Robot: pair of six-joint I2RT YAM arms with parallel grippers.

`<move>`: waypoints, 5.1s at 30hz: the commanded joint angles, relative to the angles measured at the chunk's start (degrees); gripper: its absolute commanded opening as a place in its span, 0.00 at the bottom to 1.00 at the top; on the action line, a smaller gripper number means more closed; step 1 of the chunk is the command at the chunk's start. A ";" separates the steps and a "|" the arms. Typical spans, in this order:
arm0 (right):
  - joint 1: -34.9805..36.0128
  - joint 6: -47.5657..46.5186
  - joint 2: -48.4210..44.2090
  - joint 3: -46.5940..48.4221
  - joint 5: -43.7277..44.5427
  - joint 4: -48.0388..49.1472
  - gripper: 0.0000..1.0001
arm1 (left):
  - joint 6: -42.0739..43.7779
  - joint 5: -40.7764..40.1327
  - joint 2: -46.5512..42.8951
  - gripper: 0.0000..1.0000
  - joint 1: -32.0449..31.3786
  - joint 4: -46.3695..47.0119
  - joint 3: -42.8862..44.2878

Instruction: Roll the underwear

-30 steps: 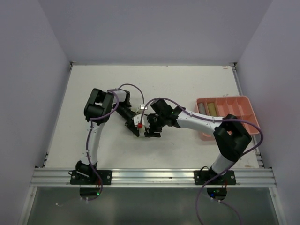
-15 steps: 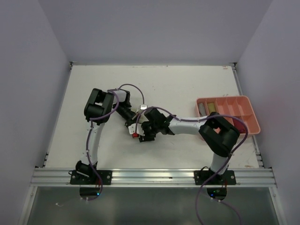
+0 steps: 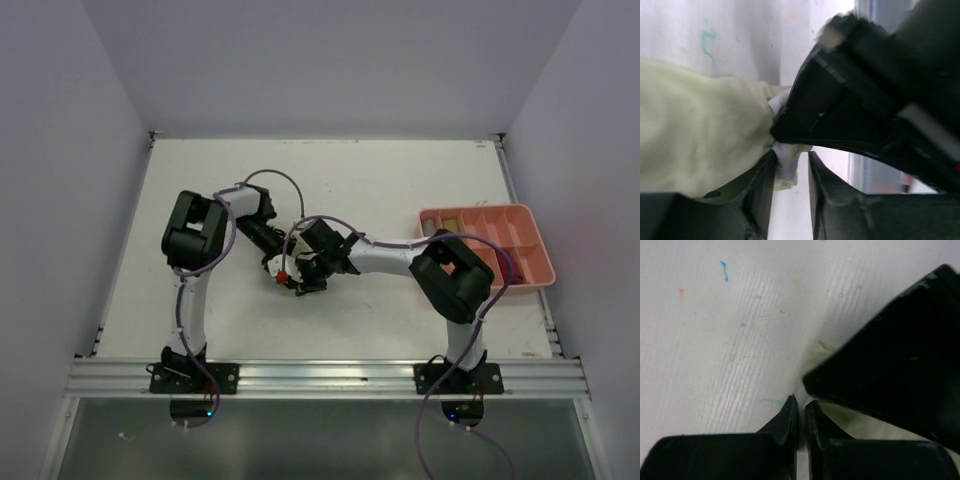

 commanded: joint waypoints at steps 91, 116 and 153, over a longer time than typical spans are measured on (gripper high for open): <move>-6.44 -2.72 -14.31 5.48 2.95 -14.67 0.81 | 16.11 -10.06 6.07 0.05 3.43 4.40 -3.78; 4.74 -2.90 0.81 -0.59 7.62 5.02 0.41 | 16.11 -9.62 6.43 0.16 3.43 4.49 -2.98; -10.73 21.88 39.30 39.84 -39.31 -43.14 0.00 | 3.39 -32.20 -76.01 0.96 -2.26 58.95 -55.00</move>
